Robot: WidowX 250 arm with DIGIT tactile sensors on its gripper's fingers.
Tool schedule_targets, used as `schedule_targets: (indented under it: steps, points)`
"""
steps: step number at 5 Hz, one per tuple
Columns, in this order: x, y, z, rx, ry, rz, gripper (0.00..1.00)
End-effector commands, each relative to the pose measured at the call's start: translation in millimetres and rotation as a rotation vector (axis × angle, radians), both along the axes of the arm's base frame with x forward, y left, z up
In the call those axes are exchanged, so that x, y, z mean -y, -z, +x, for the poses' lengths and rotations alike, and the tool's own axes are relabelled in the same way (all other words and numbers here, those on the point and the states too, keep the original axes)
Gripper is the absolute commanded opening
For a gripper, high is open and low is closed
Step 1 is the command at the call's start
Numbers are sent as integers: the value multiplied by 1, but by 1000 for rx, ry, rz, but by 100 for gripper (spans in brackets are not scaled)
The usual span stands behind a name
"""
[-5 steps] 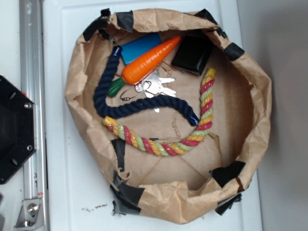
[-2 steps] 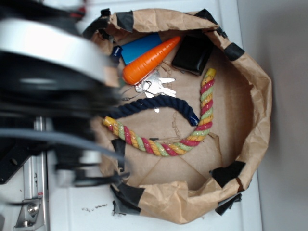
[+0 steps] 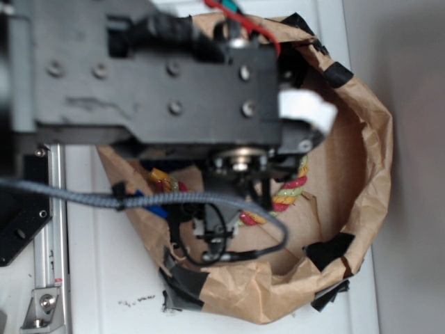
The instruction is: Grab the multicolored rope.
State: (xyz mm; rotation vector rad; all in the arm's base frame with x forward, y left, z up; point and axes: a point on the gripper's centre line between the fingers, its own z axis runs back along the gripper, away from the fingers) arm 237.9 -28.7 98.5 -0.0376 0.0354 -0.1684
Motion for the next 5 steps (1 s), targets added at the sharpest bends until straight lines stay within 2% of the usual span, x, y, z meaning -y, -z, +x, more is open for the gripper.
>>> schedule_targets:
  steps: [1,2,3,4,5]
  points:
    - [19,60,-17,60,76,22,100]
    - [29,68,-10,77,82,-43,100]
    - [38,71,-6,60,102,-57,82]
    - [44,69,-5,48,95,-96,0]
    - [45,53,5,51,106,-129,0]
